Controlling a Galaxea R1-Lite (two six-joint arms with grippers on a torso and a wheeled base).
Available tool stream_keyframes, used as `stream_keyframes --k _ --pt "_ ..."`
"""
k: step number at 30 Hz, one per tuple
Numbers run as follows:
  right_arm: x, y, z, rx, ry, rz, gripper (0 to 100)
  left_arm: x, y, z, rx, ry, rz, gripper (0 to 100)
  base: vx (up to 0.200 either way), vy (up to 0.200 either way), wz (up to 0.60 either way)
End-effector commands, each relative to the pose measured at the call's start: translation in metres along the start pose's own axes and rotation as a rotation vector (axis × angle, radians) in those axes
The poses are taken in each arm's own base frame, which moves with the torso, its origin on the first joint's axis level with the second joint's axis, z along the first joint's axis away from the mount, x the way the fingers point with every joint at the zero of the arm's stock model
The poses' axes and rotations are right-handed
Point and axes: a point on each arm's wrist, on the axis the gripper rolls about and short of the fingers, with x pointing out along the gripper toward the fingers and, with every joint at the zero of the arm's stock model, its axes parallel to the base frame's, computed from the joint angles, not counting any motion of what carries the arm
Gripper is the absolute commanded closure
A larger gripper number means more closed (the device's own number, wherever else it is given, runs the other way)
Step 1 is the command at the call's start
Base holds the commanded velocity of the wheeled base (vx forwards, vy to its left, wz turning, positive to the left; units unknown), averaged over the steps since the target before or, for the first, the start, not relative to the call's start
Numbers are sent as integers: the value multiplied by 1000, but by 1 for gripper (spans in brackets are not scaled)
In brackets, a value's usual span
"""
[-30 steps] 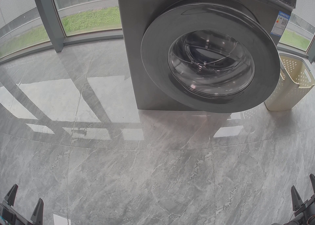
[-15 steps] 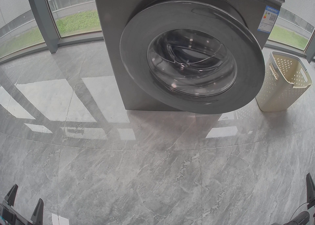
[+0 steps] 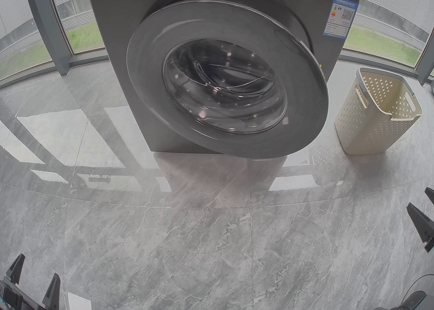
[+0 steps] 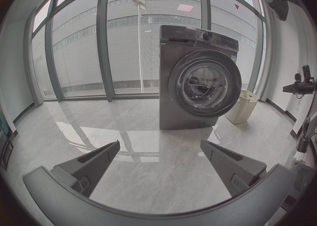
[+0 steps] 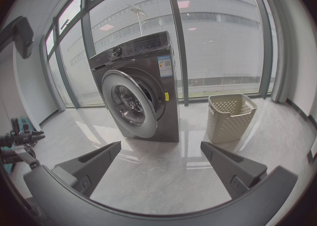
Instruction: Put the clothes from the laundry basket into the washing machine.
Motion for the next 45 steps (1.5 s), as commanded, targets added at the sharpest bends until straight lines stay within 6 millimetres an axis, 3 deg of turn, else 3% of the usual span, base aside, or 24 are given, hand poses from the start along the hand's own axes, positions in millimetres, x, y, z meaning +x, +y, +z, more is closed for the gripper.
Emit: stream_keyframes --k 1,6,15,24,36,45 --pt "126 35 -11 178 238 270 0 0 0 -5 0 4 -1 0 0 0 0" --pt "156 54 -22 232 211 295 0 0 0 -5 0 4 1 0 0 0 0" --pt "176 73 -23 229 160 296 0 0 0 -5 0 4 -1 0 0 67 0" --pt "181 74 -21 234 149 286 0 0 0 -5 0 4 -1 0 0 200 0" --pt "187 75 -13 242 111 279 0 0 0 -5 -2 4 -1 0 0 0 0" --pt "192 74 -2 249 69 277 0 0 0 -5 0 4 -1 0 200 0 0"
